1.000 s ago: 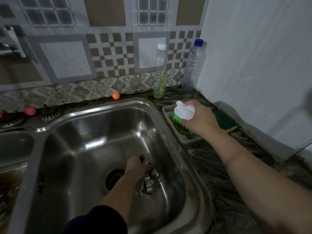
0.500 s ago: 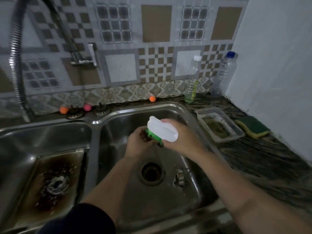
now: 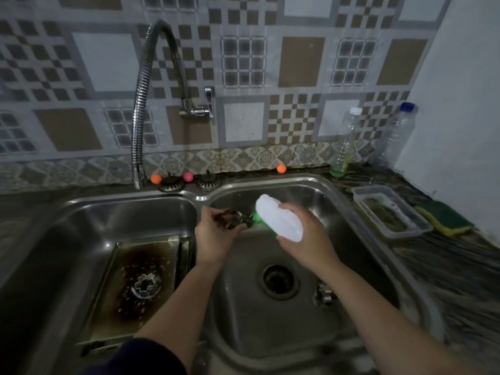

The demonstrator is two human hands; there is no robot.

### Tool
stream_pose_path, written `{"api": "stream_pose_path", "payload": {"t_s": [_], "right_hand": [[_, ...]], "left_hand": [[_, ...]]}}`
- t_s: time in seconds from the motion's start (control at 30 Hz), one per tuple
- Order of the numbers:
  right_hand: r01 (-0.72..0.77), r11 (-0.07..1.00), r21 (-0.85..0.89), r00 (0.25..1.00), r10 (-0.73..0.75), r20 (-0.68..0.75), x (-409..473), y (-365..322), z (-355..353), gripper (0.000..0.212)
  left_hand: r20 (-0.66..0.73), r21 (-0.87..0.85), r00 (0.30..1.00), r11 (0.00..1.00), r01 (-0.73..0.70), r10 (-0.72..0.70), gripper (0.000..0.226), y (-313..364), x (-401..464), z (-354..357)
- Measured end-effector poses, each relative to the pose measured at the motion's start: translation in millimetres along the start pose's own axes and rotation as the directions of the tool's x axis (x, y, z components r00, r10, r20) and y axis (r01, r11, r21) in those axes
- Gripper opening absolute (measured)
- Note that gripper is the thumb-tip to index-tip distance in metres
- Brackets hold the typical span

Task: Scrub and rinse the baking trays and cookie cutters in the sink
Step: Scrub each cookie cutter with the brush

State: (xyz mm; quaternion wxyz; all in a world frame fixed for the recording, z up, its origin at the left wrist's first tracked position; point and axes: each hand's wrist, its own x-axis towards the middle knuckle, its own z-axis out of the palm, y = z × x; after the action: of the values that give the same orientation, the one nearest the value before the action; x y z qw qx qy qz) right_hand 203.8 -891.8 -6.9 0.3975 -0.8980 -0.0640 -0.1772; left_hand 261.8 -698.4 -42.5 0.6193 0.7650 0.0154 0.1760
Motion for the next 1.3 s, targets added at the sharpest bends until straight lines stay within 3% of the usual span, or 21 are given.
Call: {"api": "stream_pose_path", "payload": {"t_s": [0.07, 0.17, 0.3, 0.4, 0.5, 0.63, 0.7, 0.8, 0.9, 1.0, 1.13, 1.2, 1.3], "right_hand": [[-0.037, 0.998, 0.048, 0.997, 0.040, -0.062, -3.3, -3.2, 3.6, 0.060], [0.007, 1.000, -0.010, 0.999, -0.007, -0.036, -5.1, -7.5, 15.6, 0.059], [-0.083, 0.995, 0.062, 0.984, 0.092, -0.153, -0.7, -5.4, 14.3, 0.058], [-0.032, 0.998, 0.049, 0.995, 0.037, -0.096, -3.9, -9.8, 19.5, 0.059], [-0.146, 0.980, 0.132, 0.971, 0.168, -0.172, -1.5, -11.0, 18.6, 0.057], [-0.171, 0.954, 0.246, 0.963, 0.214, -0.162, -6.3, -14.8, 19.7, 0.054], [-0.144, 0.958, 0.248, 0.968, 0.189, -0.165, -6.0, -17.2, 22.7, 0.054], [-0.155, 0.952, 0.264, 0.960, 0.208, -0.188, 5.8, -16.1, 15.9, 0.053], [-0.128, 0.966, 0.226, 0.966, 0.174, -0.193, 13.1, -12.8, 4.8, 0.053], [-0.076, 0.977, 0.198, 0.968, 0.120, -0.221, 9.3, -10.0, -1.4, 0.057], [-0.004, 0.997, 0.072, 0.997, 0.009, -0.071, -9.5, -3.8, 2.0, 0.064], [0.018, 0.997, 0.069, 0.996, -0.012, -0.084, -12.3, -2.7, 0.8, 0.064], [0.020, 0.995, 0.095, 0.994, -0.010, -0.106, -4.2, -6.4, -5.4, 0.063]], "left_hand": [[-0.002, -0.005, 1.000, 1.000, 0.009, -0.009, 0.054, -0.5, -0.3, -1.9], [0.005, 0.022, 1.000, 1.000, 0.005, -0.005, 0.052, 4.3, -1.8, -1.4], [-0.027, 0.041, 1.000, 0.999, -0.009, 0.010, 0.052, 7.8, 1.2, -4.1], [-0.017, 0.021, 1.000, 1.000, -0.017, 0.017, 0.052, 7.8, 1.0, -0.9], [-0.060, -0.038, 0.986, 0.987, 0.155, -0.157, 0.053, 6.3, -2.9, 4.6], [0.125, -0.255, 0.889, 0.852, 0.457, -0.440, 0.043, 7.6, -1.9, 17.6], [0.291, -0.291, 0.773, 0.718, 0.632, -0.563, 0.033, 19.3, -2.2, 23.3], [0.509, -0.234, 0.601, 0.572, 0.786, -0.616, 0.028, 37.5, -8.5, 27.9], [0.623, -0.240, 0.515, 0.483, 0.842, -0.588, 0.030, 41.9, -8.2, 30.5], [0.630, -0.373, 0.547, 0.402, 0.836, -0.551, 0.037, 44.9, -4.5, 35.0], [0.639, -0.439, 0.574, 0.369, 0.819, -0.513, 0.052, 48.3, 2.7, 44.2], [0.652, -0.461, 0.573, 0.340, 0.820, -0.497, 0.052, 49.9, 5.6, 46.1], [0.654, -0.450, 0.589, 0.382, 0.807, -0.474, 0.050, 53.4, 2.0, 49.0]]}}
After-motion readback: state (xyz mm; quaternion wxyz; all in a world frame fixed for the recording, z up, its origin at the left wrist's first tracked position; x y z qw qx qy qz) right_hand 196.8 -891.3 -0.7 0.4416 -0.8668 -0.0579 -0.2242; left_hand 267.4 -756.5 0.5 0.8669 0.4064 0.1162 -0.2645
